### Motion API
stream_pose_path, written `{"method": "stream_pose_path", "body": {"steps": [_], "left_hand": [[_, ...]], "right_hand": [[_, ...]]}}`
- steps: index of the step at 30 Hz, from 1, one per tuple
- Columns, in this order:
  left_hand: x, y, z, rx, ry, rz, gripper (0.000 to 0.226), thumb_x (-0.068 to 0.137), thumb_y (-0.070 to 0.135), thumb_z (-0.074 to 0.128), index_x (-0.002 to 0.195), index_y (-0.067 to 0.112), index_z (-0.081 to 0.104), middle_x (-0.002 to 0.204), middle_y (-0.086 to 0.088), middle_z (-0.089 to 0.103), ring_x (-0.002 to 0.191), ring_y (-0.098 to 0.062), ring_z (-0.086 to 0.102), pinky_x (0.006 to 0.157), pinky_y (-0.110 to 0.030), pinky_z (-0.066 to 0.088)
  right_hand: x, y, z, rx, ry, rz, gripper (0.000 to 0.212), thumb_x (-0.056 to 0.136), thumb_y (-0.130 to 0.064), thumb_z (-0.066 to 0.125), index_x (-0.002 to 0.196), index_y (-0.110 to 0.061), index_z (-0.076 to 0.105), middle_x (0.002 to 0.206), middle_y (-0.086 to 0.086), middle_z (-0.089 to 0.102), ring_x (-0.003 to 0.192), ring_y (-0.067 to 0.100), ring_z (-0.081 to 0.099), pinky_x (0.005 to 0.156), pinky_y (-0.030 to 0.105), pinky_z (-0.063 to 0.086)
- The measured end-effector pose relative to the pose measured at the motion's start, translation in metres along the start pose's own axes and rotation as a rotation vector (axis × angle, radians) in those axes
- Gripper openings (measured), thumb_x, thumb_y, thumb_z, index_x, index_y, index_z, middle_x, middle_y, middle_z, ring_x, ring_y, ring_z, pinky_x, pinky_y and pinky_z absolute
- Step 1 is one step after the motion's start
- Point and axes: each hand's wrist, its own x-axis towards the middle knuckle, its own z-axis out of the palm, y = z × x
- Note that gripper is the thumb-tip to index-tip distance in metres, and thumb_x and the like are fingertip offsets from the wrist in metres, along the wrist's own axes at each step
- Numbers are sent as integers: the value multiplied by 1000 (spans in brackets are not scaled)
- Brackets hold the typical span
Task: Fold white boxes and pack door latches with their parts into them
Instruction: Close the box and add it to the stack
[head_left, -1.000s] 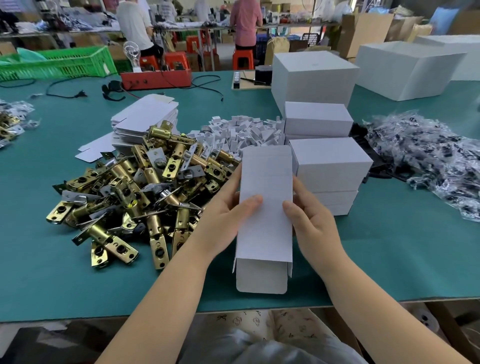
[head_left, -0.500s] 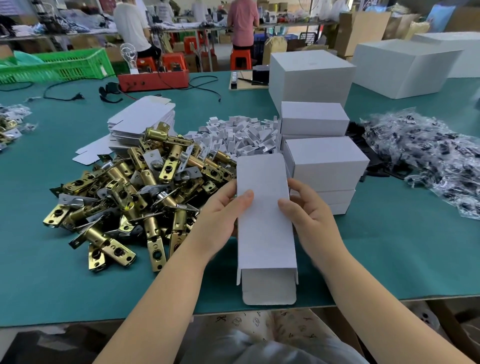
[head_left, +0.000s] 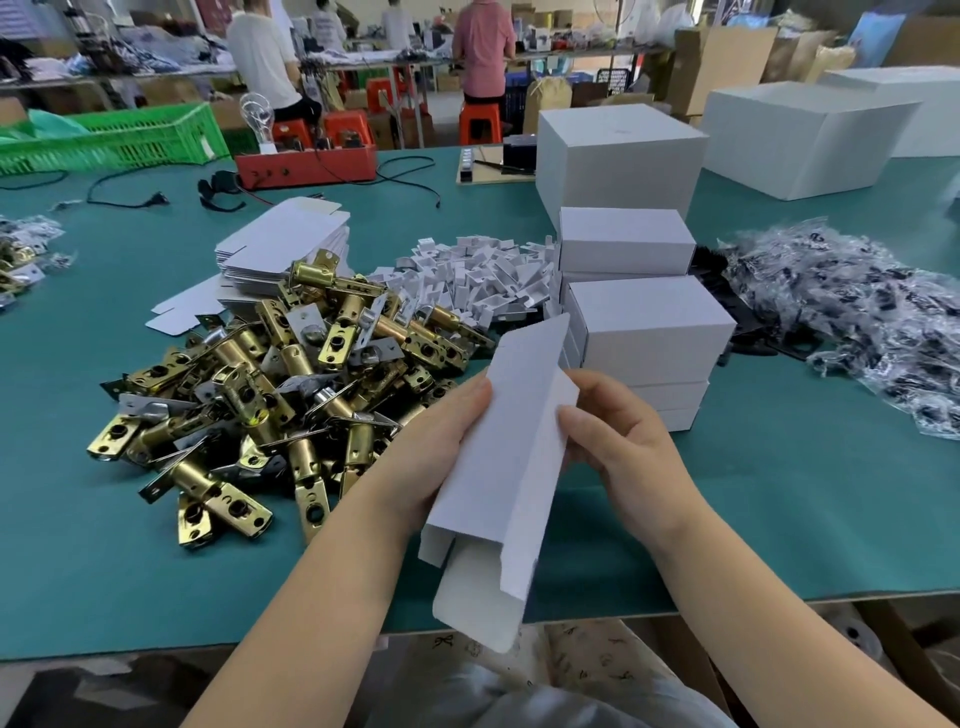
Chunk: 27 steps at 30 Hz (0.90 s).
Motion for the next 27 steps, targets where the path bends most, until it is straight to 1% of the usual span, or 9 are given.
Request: {"method": "stream_pose_path", "body": {"steps": [4,7,8,10,12,13,18,23,27], "left_hand": [[0,-3,4,110,-35,35,38,97,53,47,128,34,61,94,-1,75,81,-21,72,62,-31,57],[0,-3,4,110,-139,19,58,87,71,48,138,43,50,117,2,70,109,-30,65,92,-50,54],[-3,-2,2,154,-204,32,61,82,78,48,133,45,52,117,12,70,114,-21,64,100,-44,51],[-10,2,4,235,-359,-15,51,85,67,54,127,39,50,105,34,67,106,9,61,92,-17,50],[-10,2,0,277,-459,-70,55,77,38,65,127,35,43,105,36,65,102,13,59,84,-11,47],[-9,2,-1,277,-470,-59,57,72,37,64,126,35,47,107,31,67,101,8,62,82,-14,48],[-7,0,-2,-118,-334,-30,65,73,47,80,125,14,59,112,-7,71,101,-22,69,80,-32,56],[-2,-1,-2,-294,-232,-32,50,81,50,64,124,23,68,126,-12,66,113,-27,65,86,-37,56],[3,-3,5,-120,-89,176,54,92,45,53,143,28,45,128,2,66,118,-22,63,92,-40,55]], "right_hand": [[0,-1,6,-32,169,-89,16,79,-25,71,91,-35,75,76,-9,68,64,7,59,58,21,52],[-2,-5,4,-105,320,-186,11,76,-37,74,88,-39,73,71,-11,66,57,6,58,58,20,52],[-2,-6,4,-142,342,-217,12,77,-38,75,88,-41,72,71,-12,66,58,6,58,58,19,51],[-1,-9,6,-241,338,-289,15,75,-38,73,88,-45,71,73,-12,65,63,3,57,59,16,49],[3,-12,11,-465,322,-391,16,79,-42,67,93,-49,67,77,-10,61,71,2,55,66,14,46],[4,-12,13,-586,320,-442,21,83,-43,61,103,-46,63,82,-7,59,77,2,53,73,12,44],[0,1,12,-715,388,-385,57,87,-49,49,137,-31,30,131,1,39,122,-2,38,104,16,31],[-3,4,14,-546,313,-251,59,81,-55,56,135,-43,36,139,-10,44,125,7,47,99,35,47],[0,3,9,-195,242,-179,62,77,-34,70,128,-47,40,119,-26,59,108,3,60,83,24,53]]}}
